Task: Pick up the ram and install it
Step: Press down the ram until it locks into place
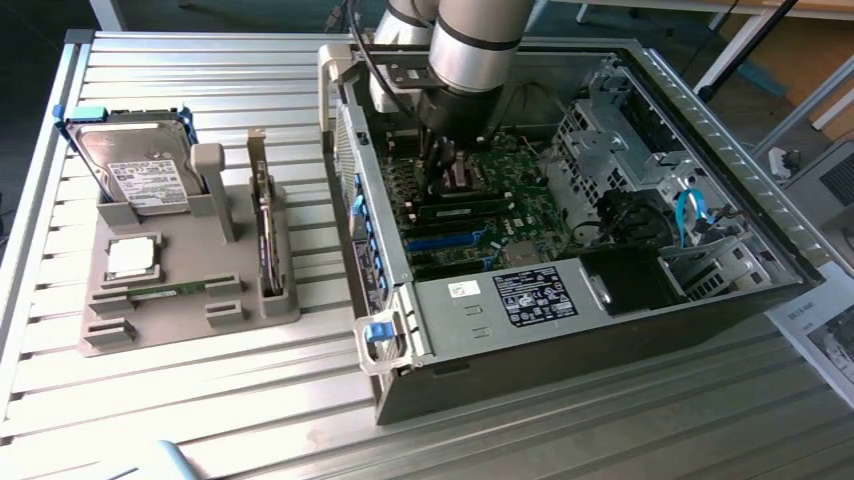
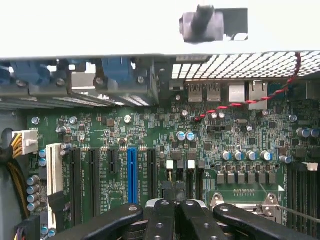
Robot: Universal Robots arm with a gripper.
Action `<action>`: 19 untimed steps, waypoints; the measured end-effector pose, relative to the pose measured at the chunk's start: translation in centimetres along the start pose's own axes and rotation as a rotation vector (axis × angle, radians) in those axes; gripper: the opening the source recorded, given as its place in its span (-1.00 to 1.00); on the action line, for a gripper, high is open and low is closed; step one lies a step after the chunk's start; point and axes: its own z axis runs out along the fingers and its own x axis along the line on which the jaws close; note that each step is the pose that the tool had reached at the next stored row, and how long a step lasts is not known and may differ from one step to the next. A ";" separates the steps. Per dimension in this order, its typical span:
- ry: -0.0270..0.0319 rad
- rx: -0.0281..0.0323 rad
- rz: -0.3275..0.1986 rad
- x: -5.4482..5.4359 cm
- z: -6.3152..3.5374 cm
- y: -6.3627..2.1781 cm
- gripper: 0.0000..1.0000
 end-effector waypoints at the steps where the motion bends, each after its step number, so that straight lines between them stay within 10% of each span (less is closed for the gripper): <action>1: -0.0001 0.0000 0.000 0.0 0.00 0.08 -0.80; 19: 0.0000 0.0005 0.000 0.0 0.98 0.14 -0.80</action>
